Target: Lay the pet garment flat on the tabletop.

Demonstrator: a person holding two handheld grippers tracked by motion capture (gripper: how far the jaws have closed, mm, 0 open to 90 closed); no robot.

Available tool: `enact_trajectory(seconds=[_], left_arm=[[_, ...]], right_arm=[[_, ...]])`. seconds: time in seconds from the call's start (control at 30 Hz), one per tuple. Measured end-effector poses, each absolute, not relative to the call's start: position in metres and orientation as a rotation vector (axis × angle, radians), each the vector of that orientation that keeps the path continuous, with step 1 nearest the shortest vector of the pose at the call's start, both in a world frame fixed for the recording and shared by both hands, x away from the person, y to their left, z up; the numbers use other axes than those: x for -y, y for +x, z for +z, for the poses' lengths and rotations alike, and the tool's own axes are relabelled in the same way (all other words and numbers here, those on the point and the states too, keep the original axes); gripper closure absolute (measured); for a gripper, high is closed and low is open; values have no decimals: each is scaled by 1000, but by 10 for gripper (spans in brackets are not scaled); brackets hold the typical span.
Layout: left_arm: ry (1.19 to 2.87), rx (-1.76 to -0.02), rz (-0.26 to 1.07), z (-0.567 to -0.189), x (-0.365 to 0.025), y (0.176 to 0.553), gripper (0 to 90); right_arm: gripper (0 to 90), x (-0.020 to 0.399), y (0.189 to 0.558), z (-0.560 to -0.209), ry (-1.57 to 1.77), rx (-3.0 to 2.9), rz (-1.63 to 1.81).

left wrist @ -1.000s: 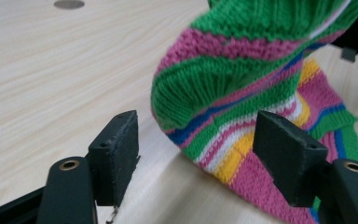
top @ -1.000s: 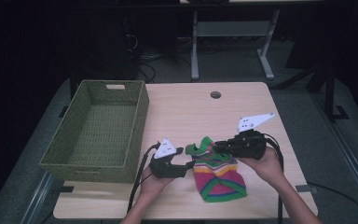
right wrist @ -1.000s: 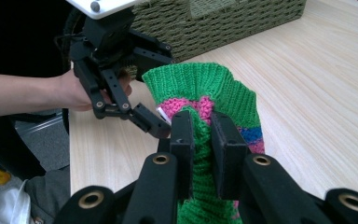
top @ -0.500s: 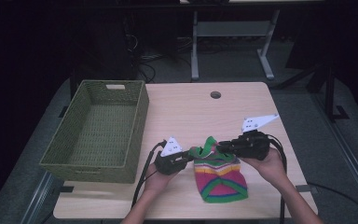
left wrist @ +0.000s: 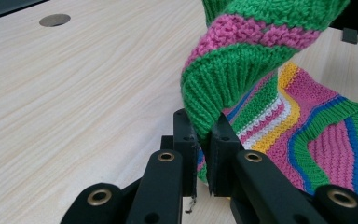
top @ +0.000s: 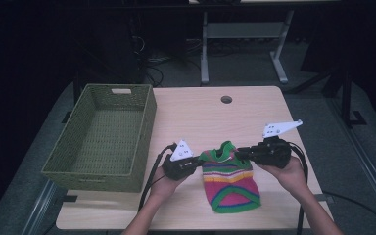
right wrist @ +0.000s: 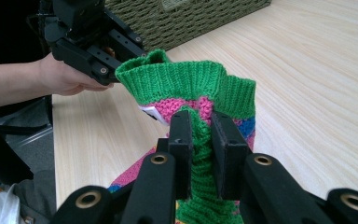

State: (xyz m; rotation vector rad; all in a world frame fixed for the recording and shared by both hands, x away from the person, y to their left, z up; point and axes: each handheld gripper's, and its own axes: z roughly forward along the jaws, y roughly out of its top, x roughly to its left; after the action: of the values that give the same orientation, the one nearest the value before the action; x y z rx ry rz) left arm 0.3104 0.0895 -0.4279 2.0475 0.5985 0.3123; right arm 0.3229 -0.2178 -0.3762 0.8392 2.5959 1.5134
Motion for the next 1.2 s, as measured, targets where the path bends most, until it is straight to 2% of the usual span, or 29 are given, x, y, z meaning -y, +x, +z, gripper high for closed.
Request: enact_trajectory(seconds=[1.2], left_arm=[[2107,-659,326,-418,-86,331,840]], right_arm=[[781,232,321,-388,918,-2557,1488]])
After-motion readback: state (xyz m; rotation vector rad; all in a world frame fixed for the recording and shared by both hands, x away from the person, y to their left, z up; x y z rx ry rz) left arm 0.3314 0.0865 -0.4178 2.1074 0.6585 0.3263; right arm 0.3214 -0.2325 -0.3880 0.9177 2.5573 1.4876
